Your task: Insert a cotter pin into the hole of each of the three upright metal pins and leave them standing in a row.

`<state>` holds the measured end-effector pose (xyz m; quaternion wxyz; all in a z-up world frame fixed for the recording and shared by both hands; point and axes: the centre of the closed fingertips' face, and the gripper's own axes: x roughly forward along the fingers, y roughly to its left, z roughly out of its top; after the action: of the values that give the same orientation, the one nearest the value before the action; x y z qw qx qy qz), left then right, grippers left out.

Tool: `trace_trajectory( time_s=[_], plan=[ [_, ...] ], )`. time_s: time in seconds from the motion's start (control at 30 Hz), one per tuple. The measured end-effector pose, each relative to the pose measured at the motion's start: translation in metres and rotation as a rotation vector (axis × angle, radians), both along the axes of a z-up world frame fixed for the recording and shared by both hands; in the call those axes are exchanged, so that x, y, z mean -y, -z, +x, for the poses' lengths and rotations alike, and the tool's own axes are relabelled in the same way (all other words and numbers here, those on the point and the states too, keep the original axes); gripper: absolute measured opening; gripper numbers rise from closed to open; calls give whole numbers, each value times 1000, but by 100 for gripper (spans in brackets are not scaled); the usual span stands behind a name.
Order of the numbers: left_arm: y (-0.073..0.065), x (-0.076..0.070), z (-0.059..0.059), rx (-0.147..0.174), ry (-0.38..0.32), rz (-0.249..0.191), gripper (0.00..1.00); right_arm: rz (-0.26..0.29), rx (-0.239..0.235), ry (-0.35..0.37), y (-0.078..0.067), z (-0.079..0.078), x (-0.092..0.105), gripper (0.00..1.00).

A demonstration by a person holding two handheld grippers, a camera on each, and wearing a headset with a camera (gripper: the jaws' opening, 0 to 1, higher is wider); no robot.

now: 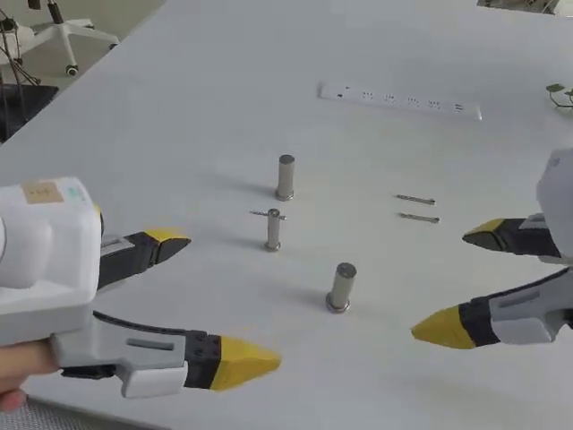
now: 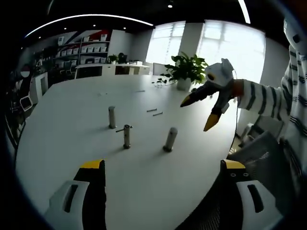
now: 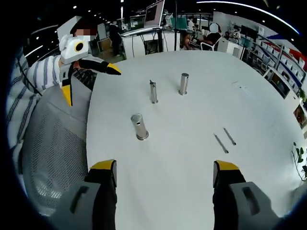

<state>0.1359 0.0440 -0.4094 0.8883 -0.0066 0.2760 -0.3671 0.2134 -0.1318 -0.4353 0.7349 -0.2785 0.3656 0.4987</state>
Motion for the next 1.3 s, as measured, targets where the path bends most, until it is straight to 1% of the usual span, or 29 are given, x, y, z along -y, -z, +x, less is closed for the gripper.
trace_trajectory(
  time_s=[0.07, 0.13, 0.27, 0.3, 0.33, 0.37, 0.47, 0.57, 0.67, 0.8, 0.87, 0.93, 1.03, 1.2, 1.3],
  plan=[
    [2, -2, -2, -6, -1, 11, 99, -55, 28, -36, 3, 10, 2, 77],
    [2, -5, -4, -9, -6, 10, 99, -81, 33, -62, 4, 17, 3, 73],
    [2, -7, -5, -13, -22, 4, 99, -123, 45, -115, 5, 32, 5, 70],
    [1, -8, -5, -12, -27, 6, 99, -144, 53, -133, 5, 38, 8, 68],
    [1, -9, -5, -11, -30, 5, 99, -154, 59, -145, 5, 42, 9, 66],
    [0, -9, -5, -9, -35, 1, 99, -157, 78, -159, 4, 49, 9, 63],
    [0, -9, -7, -14, -40, -6, 99, -157, 90, -155, 5, 63, 11, 55],
    [2, -10, -10, -19, -43, -3, 98, -189, 89, -171, 9, 75, 17, 46],
    [3, -10, -13, -28, -46, -2, 98, -219, 93, -192, 14, 86, 21, 42],
    [3, -12, -15, -24, -61, 3, 97, -232, 91, -203, 20, 99, 21, 37],
    [3, -12, -15, -23, -66, 2, 97, -232, 88, -209, 23, 105, 19, 33],
    [4, -12, -16, -28, -63, 6, 96, -241, 85, -215, 27, 108, 19, 29],
    [5, -11, -18, -29, -61, 15, 96, -268, 81, -230, 34, 113, 19, 25],
    [6, -11, -19, -32, -67, 17, 95, -290, 66, -236, 46, 123, 19, 15],
    [6, -11, -19, -33, -71, 20, 95, -302, 59, -239, 50, 126, 19, 11]
  ],
)
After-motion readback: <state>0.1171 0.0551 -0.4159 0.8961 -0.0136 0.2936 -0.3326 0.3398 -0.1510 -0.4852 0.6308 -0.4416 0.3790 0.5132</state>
